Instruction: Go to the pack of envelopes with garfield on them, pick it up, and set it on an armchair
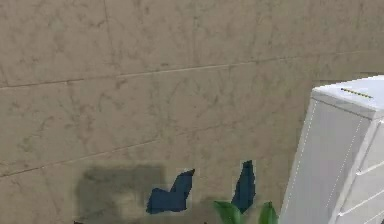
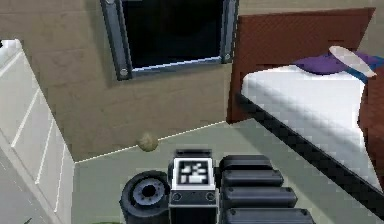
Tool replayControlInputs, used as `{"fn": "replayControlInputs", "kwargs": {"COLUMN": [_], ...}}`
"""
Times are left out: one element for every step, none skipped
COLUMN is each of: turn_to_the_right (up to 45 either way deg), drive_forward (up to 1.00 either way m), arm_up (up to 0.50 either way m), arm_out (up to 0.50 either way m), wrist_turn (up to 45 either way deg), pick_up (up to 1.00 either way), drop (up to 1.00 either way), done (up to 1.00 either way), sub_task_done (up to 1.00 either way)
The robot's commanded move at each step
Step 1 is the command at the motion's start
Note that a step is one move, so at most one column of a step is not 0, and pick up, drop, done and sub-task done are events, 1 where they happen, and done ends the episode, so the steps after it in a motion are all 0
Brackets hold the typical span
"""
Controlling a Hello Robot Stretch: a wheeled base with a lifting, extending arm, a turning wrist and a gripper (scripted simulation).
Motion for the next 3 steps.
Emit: {"fn": "replayControlInputs", "kwargs": {"turn_to_the_right": [-42.0, 9.0, 0.0], "drive_forward": [0.0, 0.0, 0.05], "arm_up": [0.0, 0.0, 0.0], "arm_out": [0.0, 0.0, 0.0], "wrist_turn": [0.0, 0.0, 0.0], "pick_up": [0.0, 0.0, 0.0], "drop": [0.0, 0.0, 0.0], "done": [0.0, 0.0, 0.0], "sub_task_done": [0.0, 0.0, 0.0]}}
